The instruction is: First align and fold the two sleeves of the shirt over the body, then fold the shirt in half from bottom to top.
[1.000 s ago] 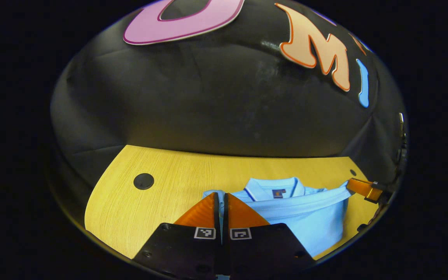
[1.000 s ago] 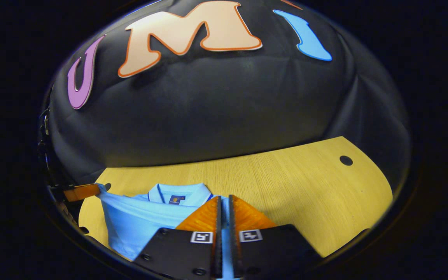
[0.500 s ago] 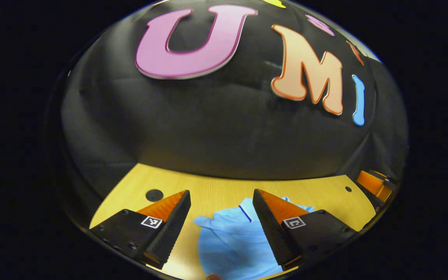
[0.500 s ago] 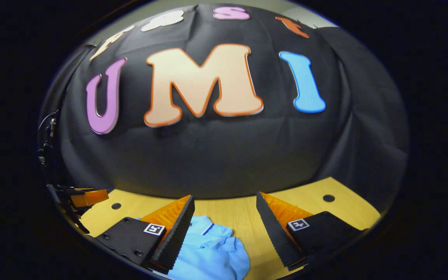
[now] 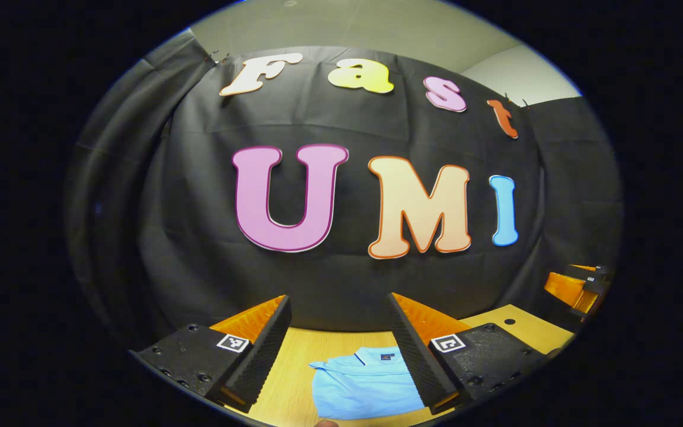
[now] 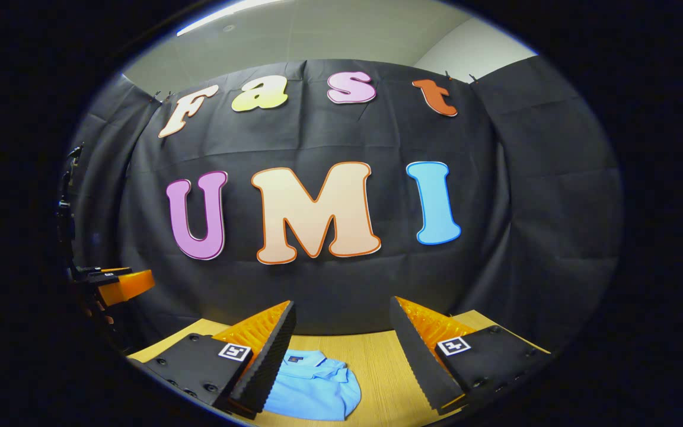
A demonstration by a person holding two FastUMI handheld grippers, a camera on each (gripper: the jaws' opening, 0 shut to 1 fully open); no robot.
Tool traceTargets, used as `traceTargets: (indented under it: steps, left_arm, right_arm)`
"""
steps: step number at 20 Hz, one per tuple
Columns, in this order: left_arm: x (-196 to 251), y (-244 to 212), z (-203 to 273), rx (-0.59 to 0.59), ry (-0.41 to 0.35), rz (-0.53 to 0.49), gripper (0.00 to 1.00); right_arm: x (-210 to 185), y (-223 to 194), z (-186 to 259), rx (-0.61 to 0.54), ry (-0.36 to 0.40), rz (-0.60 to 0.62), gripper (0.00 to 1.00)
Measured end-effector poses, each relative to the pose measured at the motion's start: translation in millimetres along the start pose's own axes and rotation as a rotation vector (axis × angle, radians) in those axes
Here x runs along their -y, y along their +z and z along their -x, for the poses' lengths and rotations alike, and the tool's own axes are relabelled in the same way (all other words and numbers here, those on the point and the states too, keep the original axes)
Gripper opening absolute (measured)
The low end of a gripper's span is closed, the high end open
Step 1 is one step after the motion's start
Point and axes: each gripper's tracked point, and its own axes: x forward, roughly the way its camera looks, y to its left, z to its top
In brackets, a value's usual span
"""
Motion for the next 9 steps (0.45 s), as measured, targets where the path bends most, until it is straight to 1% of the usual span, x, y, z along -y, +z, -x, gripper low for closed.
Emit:
traceTargets:
  steps: [1,4,6,7,8,9]
  left_arm:
    - [6.9,7.0,11.3,0.015,-0.007,0.004,0.94]
    - [15.6,23.3,36.5,0.055,-0.009,-0.003,0.94]
    - [23.4,30.9,43.9,0.082,-0.025,0.004,0.94]
    - [24.8,33.1,45.6,0.087,-0.023,-0.002,0.95]
    - [23.6,32.7,44.9,0.086,-0.019,-0.009,0.94]
    - [23.7,32.0,44.7,0.082,-0.02,-0.015,0.96]
  right_arm:
    - [1.1,3.7,12.9,0.01,0.005,0.01,0.98]
    - [0.4,10.8,43.6,0.031,0.026,0.028,0.98]
    - [-1.0,17.0,53.3,0.046,0.039,0.043,0.98]
    - [-1.6,22.4,56.9,0.059,0.043,0.048,0.94]
    - [-3.3,27.1,58.6,0.073,0.049,0.05,0.97]
    - [-4.5,32.8,58.2,0.084,0.053,0.048,0.97]
